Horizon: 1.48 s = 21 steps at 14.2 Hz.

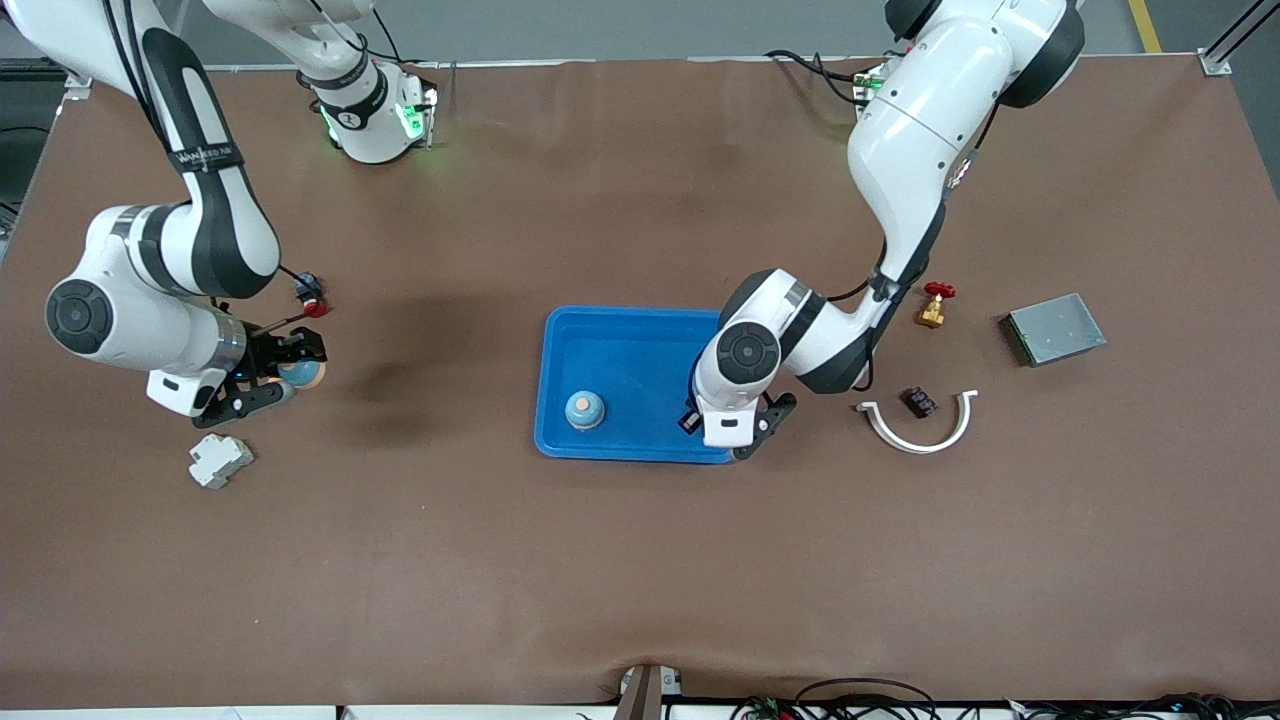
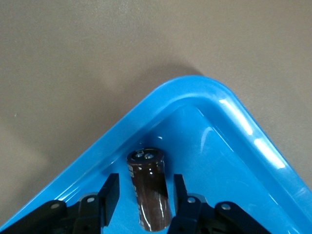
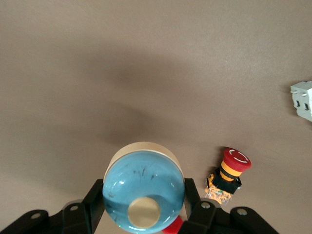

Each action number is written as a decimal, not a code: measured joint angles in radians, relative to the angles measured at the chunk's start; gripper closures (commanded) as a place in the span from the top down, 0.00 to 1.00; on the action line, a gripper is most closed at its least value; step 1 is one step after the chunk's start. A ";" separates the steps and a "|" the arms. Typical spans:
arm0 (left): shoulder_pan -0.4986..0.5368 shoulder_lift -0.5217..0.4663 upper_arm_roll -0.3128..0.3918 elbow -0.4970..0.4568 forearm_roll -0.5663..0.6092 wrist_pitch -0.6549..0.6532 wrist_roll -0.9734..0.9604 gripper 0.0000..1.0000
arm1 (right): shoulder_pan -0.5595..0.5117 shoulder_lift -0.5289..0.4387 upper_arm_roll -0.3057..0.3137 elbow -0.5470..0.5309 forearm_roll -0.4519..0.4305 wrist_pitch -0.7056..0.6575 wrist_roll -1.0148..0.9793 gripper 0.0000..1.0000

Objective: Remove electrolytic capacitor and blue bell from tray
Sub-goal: 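Carry the bell with the right gripper while the left gripper lifts the capacitor, then set the bell down with the right gripper while the left gripper sets the capacitor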

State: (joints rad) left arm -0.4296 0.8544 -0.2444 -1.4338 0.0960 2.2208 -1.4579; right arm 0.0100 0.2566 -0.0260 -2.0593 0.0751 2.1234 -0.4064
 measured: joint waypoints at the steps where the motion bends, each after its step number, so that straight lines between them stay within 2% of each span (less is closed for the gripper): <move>1: 0.000 0.002 0.000 0.000 0.000 0.000 0.000 0.16 | 0.000 0.000 0.001 -0.022 0.000 0.029 -0.002 0.18; 3: 0.000 0.003 0.000 0.001 0.000 0.000 0.000 0.00 | 0.000 -0.001 0.005 -0.057 0.000 0.088 -0.002 0.18; 6: 0.000 0.004 0.001 0.008 0.000 0.000 0.000 0.00 | 0.000 -0.002 0.006 -0.126 -0.001 0.209 -0.005 0.17; 14: 0.013 -0.050 0.014 0.074 0.000 -0.025 0.000 0.00 | 0.000 0.028 0.006 -0.162 -0.056 0.317 -0.017 0.17; 17: 0.057 -0.086 0.020 0.077 0.000 -0.053 0.036 0.00 | 0.000 0.063 0.007 -0.163 -0.060 0.366 -0.021 0.17; 21: 0.141 -0.147 0.022 0.086 0.000 -0.097 0.199 0.00 | 0.001 0.098 0.008 -0.156 -0.116 0.388 -0.023 0.17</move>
State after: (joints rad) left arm -0.2884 0.7072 -0.2228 -1.3476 0.0963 2.1242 -1.2588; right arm 0.0107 0.3547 -0.0178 -2.2149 -0.0406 2.5113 -0.4290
